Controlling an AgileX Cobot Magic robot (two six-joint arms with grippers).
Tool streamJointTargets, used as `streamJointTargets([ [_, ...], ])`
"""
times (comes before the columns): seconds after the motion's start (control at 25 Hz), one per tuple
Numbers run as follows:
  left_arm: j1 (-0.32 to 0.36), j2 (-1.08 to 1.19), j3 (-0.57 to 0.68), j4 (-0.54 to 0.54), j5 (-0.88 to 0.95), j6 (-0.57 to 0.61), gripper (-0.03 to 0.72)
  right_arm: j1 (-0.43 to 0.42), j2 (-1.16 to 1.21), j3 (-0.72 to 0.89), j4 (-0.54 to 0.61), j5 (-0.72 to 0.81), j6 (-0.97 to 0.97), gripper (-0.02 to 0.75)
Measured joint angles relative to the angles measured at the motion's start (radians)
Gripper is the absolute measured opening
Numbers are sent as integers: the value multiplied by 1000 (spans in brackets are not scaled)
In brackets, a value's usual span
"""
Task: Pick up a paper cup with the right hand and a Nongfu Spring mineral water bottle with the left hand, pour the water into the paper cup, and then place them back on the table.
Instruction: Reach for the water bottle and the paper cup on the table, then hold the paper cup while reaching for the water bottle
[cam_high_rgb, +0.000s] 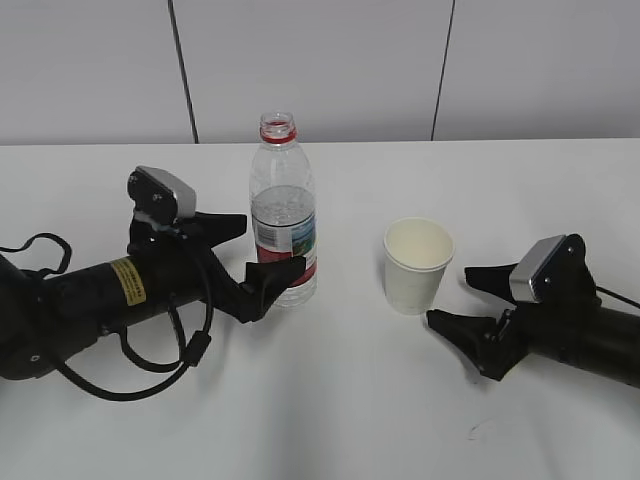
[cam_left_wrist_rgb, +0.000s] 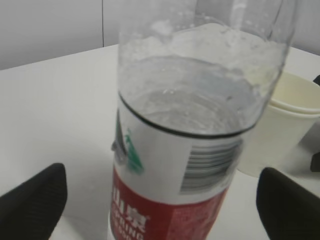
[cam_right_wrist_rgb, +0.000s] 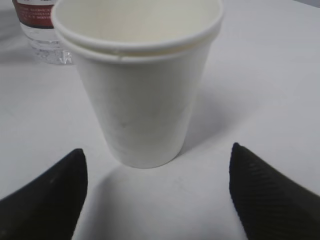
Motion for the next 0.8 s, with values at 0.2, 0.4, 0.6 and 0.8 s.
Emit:
streamJointTargets([
  [0.2, -14, 10, -42, 6, 20, -1, 692, 19, 25, -43, -18, 0, 2, 661],
  [0.4, -14, 32, -69, 5, 39, -7, 692, 77, 30, -83, -1, 0, 2, 660],
  [0.6, -27, 65, -98, 4, 39, -9, 692, 118, 56, -115, 63, -2, 2, 659],
  [0.8, -40, 95, -130, -8, 44, -9, 692, 151, 83, -143, 98, -2, 2, 652],
])
